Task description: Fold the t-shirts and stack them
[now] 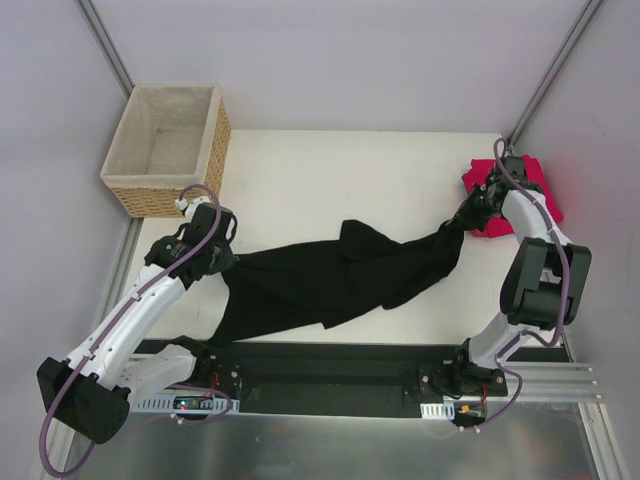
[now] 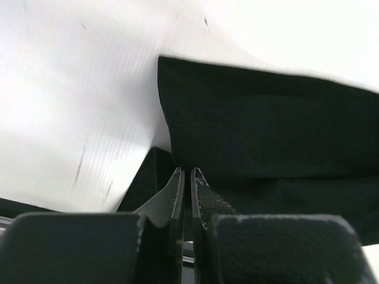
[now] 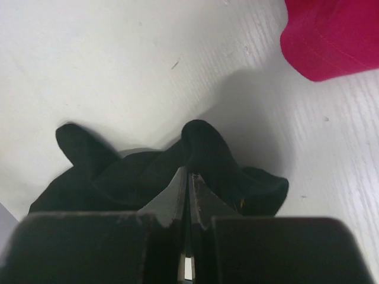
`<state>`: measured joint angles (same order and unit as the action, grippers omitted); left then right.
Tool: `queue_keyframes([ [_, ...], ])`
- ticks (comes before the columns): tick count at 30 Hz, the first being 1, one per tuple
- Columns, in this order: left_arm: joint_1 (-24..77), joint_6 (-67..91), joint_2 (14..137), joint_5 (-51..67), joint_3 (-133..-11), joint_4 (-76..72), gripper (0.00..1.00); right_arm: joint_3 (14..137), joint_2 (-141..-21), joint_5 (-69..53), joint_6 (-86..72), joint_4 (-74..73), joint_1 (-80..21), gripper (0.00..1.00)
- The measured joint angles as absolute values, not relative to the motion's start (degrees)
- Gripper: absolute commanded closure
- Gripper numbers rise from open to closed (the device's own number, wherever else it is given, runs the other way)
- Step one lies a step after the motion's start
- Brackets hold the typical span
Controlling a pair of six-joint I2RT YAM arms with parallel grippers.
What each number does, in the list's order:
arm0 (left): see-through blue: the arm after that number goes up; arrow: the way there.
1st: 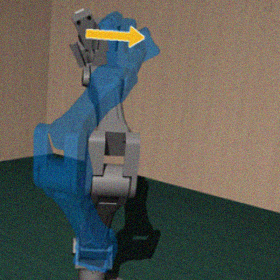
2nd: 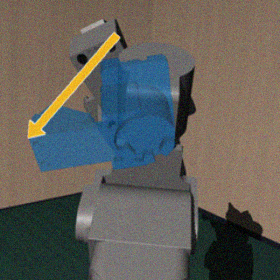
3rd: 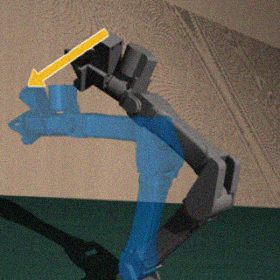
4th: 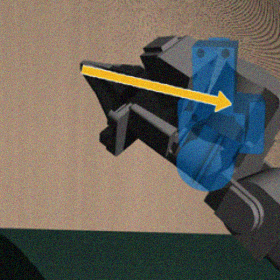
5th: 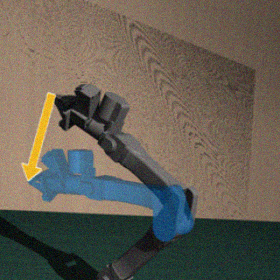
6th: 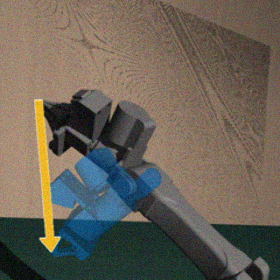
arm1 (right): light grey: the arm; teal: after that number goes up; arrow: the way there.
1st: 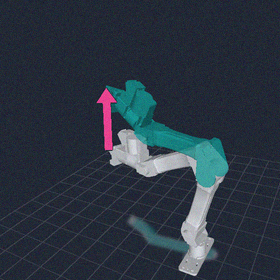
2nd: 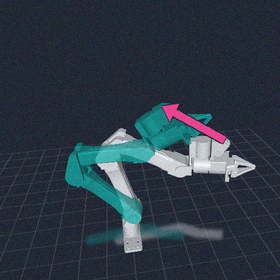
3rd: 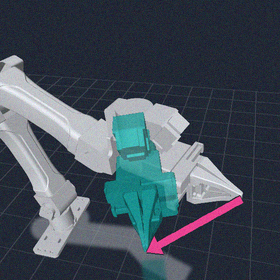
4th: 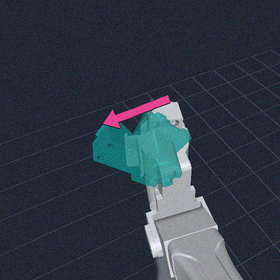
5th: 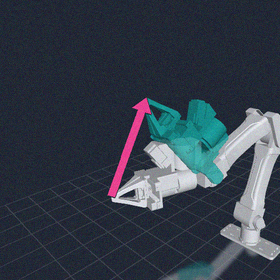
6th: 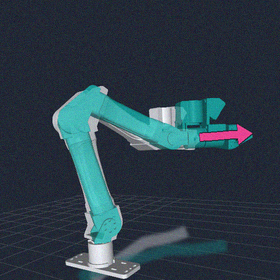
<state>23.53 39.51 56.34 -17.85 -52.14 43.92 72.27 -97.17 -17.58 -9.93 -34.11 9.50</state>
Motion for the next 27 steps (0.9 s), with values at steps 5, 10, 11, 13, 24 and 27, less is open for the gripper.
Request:
queue_keyframes([
  [5, 23.5, 38.0, 56.0, -23.0, -58.7, 45.9, 1.0, 77.5, -86.1, -16.9, -8.9, -37.1, 10.0, 0.99],
  [10, 22.5, 34.2, 55.6, -28.8, -68.1, 45.7, 1.0, 88.7, -75.8, -20.0, -7.9, -38.7, 15.6, 0.99],
  [11, 22.4, 33.4, 55.6, -29.5, -69.6, 45.5, 1.0, 91.5, -74.7, -20.4, -7.3, -39.5, 17.0, 0.99],
  [13, 22.2, 31.7, 55.9, -30.6, -72.5, 45.2, 1.0, 96.6, -73.6, -20.6, -6.1, -41.5, 18.7, 0.99],
  [24, 20.1, 21.4, 60.4, -33.3, -83.4, 42.3, 1.0, 100.6, -71.6, -24.8, -2.0, -47.9, 19.0, 0.99],
  [27, 20.1, 19.8, 61.2, -33.1, -85.1, 41.8, 1.0, 101.3, -72.0, -24.9, -1.2, -49.2, 19.0, 0.99],
])
